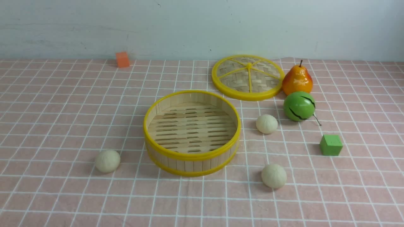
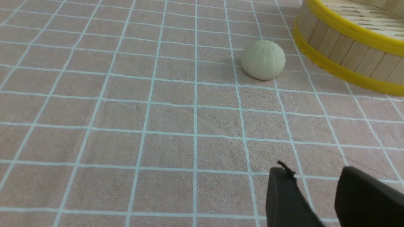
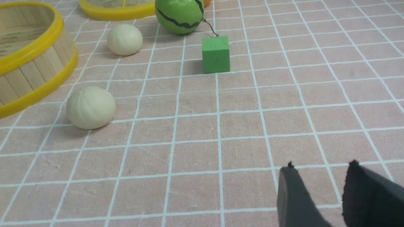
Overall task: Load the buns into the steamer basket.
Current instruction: Use the left arm to grab a steamed stuffed bun
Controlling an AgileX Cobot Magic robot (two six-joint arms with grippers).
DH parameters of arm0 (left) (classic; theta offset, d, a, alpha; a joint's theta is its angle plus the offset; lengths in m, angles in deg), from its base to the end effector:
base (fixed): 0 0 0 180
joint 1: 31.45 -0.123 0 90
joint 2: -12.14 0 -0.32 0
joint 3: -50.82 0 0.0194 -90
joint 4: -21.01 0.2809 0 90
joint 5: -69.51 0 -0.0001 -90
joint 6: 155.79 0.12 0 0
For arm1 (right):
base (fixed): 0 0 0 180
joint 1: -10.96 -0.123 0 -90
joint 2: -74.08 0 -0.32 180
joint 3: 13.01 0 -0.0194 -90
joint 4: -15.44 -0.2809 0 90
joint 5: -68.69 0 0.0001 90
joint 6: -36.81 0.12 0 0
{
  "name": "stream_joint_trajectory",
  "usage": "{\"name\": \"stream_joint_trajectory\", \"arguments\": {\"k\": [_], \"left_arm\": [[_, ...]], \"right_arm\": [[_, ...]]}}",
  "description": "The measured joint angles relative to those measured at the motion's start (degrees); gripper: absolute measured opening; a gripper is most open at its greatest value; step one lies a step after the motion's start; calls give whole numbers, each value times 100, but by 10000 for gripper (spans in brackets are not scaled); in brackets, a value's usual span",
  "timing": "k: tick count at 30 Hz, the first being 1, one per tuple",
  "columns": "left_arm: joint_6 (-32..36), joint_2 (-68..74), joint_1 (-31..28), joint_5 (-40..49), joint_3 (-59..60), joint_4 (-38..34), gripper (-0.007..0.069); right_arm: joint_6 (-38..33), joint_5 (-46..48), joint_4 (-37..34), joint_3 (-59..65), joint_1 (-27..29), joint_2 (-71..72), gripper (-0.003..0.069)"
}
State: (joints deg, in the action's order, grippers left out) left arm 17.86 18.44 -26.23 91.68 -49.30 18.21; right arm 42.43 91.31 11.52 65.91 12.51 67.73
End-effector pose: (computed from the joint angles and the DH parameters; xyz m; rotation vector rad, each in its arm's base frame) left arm 0.0743 -0.0090 0.1584 -0.0489 1.8942 -0.1860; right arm 0.0745 0.0011 0.1640 0.1591 1.8770 0.1167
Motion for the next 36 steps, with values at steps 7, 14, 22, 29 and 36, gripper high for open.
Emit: {"name": "stream_joint_trajectory", "arguments": {"k": [7,14,22,29,36], "left_arm": [[0,0,0,0,0,0,238],[7,0,0,0,0,0,238],[173,0,0,0,0,181,238],[202,0,0,-34,0,351,238],[202,0,0,-934,0,345,238]], "right_arm": [[0,0,0,0,0,0,239],[0,0,0,0,0,0,239],[0,0,0,0,0,0,239],[0,-17,10,0,0,0,239],[0,-513,-248,56,0,0,239]]}}
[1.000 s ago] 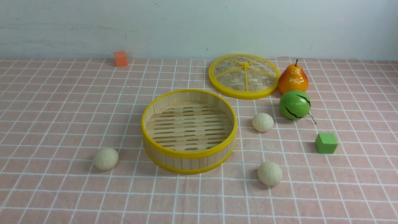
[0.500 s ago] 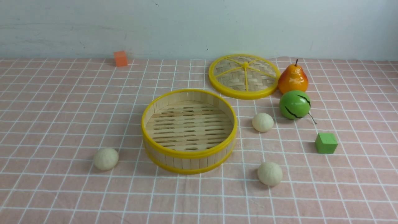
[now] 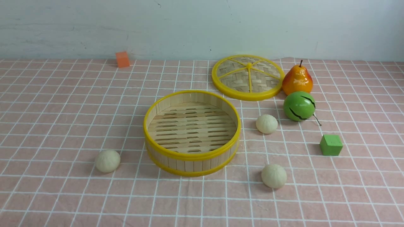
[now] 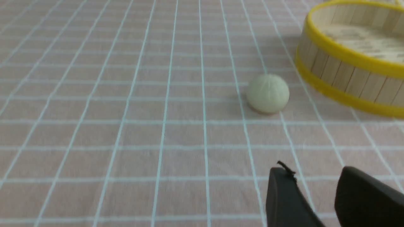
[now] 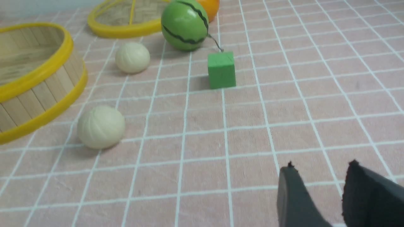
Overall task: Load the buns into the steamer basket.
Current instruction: Use the left arm to grab a steamed stuffed bun
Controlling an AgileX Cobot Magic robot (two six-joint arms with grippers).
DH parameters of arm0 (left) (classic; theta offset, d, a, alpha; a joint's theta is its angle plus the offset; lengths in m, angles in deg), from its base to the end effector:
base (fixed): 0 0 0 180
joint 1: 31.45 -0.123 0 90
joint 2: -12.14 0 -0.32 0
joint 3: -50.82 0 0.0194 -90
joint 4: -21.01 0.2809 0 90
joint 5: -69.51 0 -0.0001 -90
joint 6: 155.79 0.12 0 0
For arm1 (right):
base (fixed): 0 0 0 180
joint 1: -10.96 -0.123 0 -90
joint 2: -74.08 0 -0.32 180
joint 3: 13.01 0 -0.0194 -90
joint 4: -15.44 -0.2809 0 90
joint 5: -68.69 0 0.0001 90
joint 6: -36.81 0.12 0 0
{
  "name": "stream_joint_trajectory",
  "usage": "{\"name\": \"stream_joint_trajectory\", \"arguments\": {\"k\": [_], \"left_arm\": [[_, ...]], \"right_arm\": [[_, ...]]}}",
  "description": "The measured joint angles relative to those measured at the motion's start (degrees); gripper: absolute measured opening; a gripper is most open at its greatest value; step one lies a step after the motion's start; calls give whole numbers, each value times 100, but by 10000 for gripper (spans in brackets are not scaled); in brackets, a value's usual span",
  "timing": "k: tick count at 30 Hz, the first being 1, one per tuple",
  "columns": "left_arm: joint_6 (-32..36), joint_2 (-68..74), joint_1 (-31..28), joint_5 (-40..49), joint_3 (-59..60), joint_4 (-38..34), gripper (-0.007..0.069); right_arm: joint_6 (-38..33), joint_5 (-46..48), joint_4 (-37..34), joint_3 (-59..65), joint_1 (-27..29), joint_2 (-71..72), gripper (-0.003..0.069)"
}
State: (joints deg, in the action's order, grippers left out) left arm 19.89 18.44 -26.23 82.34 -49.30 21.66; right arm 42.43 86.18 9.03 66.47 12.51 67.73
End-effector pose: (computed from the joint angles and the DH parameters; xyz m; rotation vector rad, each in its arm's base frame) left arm 0.0791 -0.0069 0.1773 0.0213 1.7292 -0.1125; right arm 0.0775 0.0019 0.1706 0.1849 1.7946 0.1570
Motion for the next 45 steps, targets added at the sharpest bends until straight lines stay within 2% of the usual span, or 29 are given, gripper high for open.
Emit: {"name": "stream_joint_trajectory", "arguments": {"k": [1,5,8,10,14,16,18,19,22,24,26,29,30,31,33,34,35,38,39,42,45], "left_arm": [[0,0,0,-159,0,-6,238],[0,0,0,-1473,0,-19,238],[0,0,0,-1972,0,-19,238],[-63,0,0,-2638,0,-65,238],[-1502,0,0,-3847,-13,-576,235],[-1857,8,0,-3924,-104,-670,225],[-2136,280,0,-3631,-732,-621,164],[-2175,621,0,-3313,-1294,-538,119],[-2175,1545,0,-2415,-2434,-342,4],[-2175,2232,0,-1955,-2994,-196,-14],[-2175,3121,0,-1516,-3479,-65,-13],[-2153,3910,0,-867,-3821,38,-13],[-2125,4200,0,-542,-4007,47,-13],[-1995,4744,70,263,-4294,13,-13],[-1848,5110,165,722,-4496,-32,-13],[-1430,5592,342,1428,-4778,-174,-13],[-1146,5845,455,1747,-4926,-266,-13],[-728,6368,650,2208,-5203,-464,-13],[-624,6824,775,2459,-5423,-575,-13],[-672,7482,929,2650,-5712,-554,-10],[-1108,8508,989,2718,-6181,-143,76]], "right_arm": [[0,-123,-15,5,0,0,239],[90,-1630,-37,5,0,0,239],[483,-2371,-113,5,0,0,239],[1103,-3111,-249,5,0,0,239],[1903,-3781,-330,-4,0,-116,237],[2068,-3774,-330,-84,0,-262,224],[2148,-3699,-244,-515,0,-736,158],[2078,-3631,-57,-844,0,-1093,94],[1715,-3262,724,-1764,0,-1923,-8],[1566,-2886,1289,-2210,0,-2500,-16],[1466,-2070,1841,-2739,0,-3258,-13],[1455,-1266,2095,-3053,-21,-3886,-10],[1450,-851,2140,-3188,-56,-4154,-9],[1416,196,2175,-3515,-195,-4746,-9],[1336,773,2168,-3748,-330,-5125,-9],[1065,1659,2068,-4038,-542,-5601,-8],[861,1999,1970,-4192,-685,-5870,-8],[420,2334,1672,-4421,-955,-6330,-8],[72,2393,1353,-4551,-1134,-6622,-8],[-436,2393,814,-4685,-1296,-6948,-6],[-1174,2413,88,-4738,-1331,-7150,-3]]}}
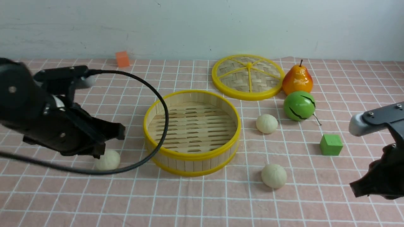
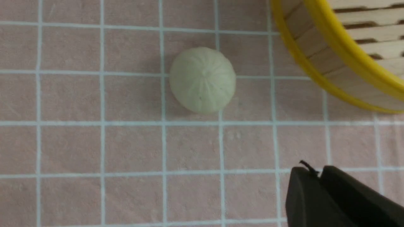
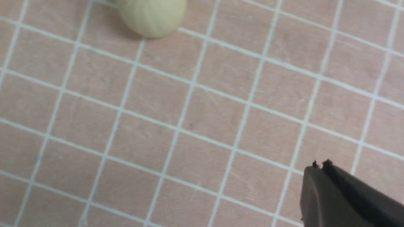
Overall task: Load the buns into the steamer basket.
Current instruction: Use the left arm to grab a steamed stuffed bun, then use the left arm to put the steamed stuffed bun into the steamer
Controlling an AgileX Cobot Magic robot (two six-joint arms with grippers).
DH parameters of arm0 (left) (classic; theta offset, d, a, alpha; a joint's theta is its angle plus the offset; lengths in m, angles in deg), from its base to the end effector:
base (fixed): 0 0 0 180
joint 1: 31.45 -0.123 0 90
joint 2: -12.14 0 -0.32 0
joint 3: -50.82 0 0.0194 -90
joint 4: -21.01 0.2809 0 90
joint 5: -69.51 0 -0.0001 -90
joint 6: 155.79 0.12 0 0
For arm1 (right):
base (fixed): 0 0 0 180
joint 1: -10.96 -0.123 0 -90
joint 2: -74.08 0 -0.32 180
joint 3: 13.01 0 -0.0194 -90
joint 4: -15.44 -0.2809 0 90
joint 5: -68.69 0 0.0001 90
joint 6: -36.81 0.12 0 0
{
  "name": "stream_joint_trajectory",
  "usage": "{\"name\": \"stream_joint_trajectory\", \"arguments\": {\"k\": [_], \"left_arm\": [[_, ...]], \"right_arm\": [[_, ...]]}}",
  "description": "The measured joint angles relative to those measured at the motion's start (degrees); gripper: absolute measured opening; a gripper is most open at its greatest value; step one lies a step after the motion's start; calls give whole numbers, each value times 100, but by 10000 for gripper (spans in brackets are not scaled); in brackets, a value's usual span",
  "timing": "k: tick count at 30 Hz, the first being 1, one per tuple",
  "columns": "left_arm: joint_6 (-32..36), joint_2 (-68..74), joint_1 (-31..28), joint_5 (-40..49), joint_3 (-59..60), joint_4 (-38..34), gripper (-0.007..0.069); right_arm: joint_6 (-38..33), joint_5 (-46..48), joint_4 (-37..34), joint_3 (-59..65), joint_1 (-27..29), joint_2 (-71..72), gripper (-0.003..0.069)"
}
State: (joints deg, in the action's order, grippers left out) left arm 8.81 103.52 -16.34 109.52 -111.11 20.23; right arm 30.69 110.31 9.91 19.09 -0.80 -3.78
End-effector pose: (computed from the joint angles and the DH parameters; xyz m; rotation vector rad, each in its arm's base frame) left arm 0.3279 -0.0896 0.2643 -0.0172 2.6229 -0.2031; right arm 0.2535 0.0606 0.2530 -0.3380 2.6253 0.1419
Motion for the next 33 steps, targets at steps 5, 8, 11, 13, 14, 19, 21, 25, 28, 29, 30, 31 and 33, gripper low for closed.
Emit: {"name": "stream_joint_trajectory", "arguments": {"k": [5,8,11,13,14,19,21,25,28,29,30,31,33], "left_arm": [[-701,924,-51,-109,-537,475,271],[-1052,1419,-63,-116,-891,676,359],[-1118,1702,-94,-126,-1088,729,343],[-1159,1936,-154,-140,-1180,746,299],[-1184,2047,-191,-148,-1205,757,272],[-1231,2427,-288,-171,-1216,829,138],[-1135,2442,-267,-183,-1255,862,76],[-893,2288,-91,-44,-1440,967,-13],[-845,2006,189,55,-1805,1090,-13],[-839,1908,303,54,-1979,1150,-13],[-832,1832,422,54,-2168,1206,-13],[-832,1822,470,54,-2205,1215,-13],[-829,1800,720,24,-2581,1316,-13]], "right_arm": [[-489,5,-468,-5,0,-7,-3],[-594,5,-597,-5,0,-7,-3],[-625,5,-613,-5,0,-7,-2],[-632,0,-613,-5,0,-7,-2],[-632,0,-613,-5,0,-7,-2],[-632,-37,-635,-5,0,-7,-2],[-632,-58,-635,-5,0,-7,-2],[-632,-99,-635,-5,0,-7,-2],[-632,-185,-635,-5,0,-7,-2],[-632,-214,-639,-5,0,-7,-2],[-632,-230,-647,-5,0,-7,-2],[-632,-235,-646,-5,0,-7,-2],[-632,-299,-664,-5,0,-7,-2]]}}
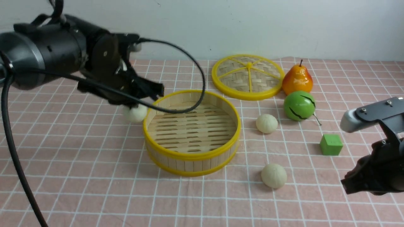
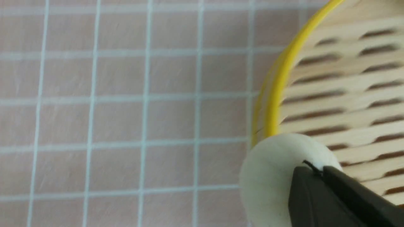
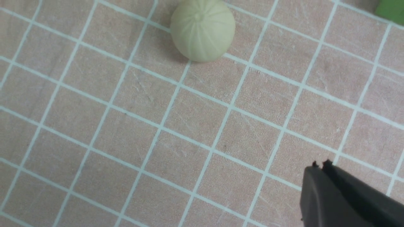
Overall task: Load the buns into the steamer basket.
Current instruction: Use the left arm to put the steamed stuffed bun into the steamer, then use the right arm to grab a steamed stuffed bun
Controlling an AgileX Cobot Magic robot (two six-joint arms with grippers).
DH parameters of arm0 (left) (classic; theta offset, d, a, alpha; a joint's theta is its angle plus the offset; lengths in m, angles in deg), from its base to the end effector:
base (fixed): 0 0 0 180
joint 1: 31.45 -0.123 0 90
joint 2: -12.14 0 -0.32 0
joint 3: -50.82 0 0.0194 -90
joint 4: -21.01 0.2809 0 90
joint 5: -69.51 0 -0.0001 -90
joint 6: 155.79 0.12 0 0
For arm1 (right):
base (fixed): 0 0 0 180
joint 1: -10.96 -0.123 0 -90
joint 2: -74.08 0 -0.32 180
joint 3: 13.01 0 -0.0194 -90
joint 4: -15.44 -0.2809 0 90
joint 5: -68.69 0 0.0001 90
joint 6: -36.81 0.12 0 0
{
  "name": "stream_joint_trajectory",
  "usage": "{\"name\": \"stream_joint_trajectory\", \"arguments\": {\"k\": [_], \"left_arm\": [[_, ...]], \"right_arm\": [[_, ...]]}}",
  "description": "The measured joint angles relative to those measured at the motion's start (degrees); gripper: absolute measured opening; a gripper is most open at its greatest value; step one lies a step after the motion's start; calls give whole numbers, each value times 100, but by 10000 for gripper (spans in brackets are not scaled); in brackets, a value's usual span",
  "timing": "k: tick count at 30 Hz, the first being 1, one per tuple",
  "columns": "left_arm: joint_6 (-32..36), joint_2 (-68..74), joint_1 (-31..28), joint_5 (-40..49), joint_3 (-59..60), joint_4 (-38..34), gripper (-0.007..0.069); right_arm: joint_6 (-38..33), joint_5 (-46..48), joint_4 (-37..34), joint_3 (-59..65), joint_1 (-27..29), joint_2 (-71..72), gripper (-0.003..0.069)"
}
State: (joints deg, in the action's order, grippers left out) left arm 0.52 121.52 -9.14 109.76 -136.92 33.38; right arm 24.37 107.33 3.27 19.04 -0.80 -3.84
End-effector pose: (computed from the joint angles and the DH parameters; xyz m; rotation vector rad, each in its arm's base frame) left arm 0.4315 -0.1591 0.2945 0.1140 2.4534 -0.1084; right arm 0.2578 0.0698 0.2573 -0.3780 2.5581 0.2278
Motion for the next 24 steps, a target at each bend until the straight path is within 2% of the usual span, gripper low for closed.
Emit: {"name": "stream_joint_trajectory", "arguments": {"k": [3,8,11,14,17,18,20,24], "left_arm": [[3,284,290,-150,-294,105,-13],[3,920,360,-260,-327,169,-8],[3,1361,360,-261,-327,197,75],[3,1338,360,-234,-366,158,218],[-3,976,360,-97,-380,128,338],[-8,936,360,-86,-380,128,344],[-19,252,360,92,-380,123,389],[-19,-931,360,381,-250,78,372]], "right_arm": [[0,-29,-40,0,0,-20,-2],[0,51,-85,0,0,-171,1],[0,125,-243,0,0,-281,22],[0,247,-435,-121,0,-404,71],[0,334,-714,-621,-55,-809,154],[0,334,-714,-621,-64,-845,154],[0,347,-781,-1279,-211,-1373,242],[0,377,-560,-2315,-368,-2222,314]]}}
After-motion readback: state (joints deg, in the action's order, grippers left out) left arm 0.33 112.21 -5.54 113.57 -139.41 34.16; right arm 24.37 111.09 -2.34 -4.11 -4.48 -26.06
